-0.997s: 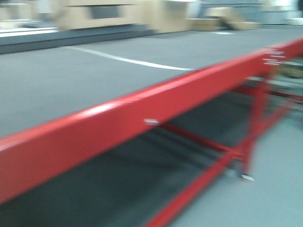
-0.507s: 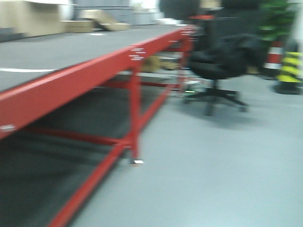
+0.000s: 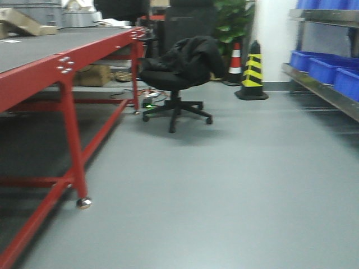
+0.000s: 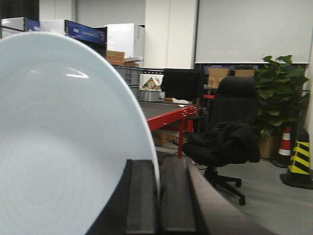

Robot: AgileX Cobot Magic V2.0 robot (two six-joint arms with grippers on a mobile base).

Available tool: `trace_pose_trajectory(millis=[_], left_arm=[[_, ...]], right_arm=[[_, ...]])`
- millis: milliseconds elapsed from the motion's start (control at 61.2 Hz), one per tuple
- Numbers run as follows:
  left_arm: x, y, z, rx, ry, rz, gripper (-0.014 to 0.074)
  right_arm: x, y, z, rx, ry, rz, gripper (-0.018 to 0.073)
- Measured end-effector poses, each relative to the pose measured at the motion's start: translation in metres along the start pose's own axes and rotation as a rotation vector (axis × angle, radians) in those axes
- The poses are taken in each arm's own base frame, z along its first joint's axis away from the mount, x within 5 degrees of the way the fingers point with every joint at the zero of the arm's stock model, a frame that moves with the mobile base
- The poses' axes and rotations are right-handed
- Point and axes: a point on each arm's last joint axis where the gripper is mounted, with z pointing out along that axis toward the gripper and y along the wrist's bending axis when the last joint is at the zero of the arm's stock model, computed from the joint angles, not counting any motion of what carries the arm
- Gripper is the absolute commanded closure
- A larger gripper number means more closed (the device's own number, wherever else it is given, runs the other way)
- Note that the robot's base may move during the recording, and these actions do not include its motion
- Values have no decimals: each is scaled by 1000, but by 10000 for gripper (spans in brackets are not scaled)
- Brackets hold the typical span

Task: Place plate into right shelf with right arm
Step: 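Drive the base past the red table toward the steel shelving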

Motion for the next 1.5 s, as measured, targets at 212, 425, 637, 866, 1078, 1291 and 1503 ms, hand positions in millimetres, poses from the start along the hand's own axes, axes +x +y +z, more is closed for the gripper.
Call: trace_pose_trajectory(millis=[212, 425, 637, 866, 1078, 1291, 1503], left_arm=[[0, 0, 0, 0, 0, 0, 643], [0, 0, 0, 0, 0, 0, 643], [0, 0, 0, 0, 0, 0, 643], [0, 0, 0, 0, 0, 0, 643], [0, 0, 0, 0, 0, 0, 643], [0, 0, 0, 0, 0, 0, 643], [0, 0, 0, 0, 0, 0, 643]], right_arm=[[0, 0, 0, 0, 0, 0, 503], [0, 0, 0, 0, 0, 0, 503], [0, 0, 0, 0, 0, 1, 503], [0, 0, 0, 0, 0, 1, 503], [0, 0, 0, 0, 0, 2, 503], [0, 0, 0, 0, 0, 2, 503], [0, 0, 0, 0, 0, 2, 503]])
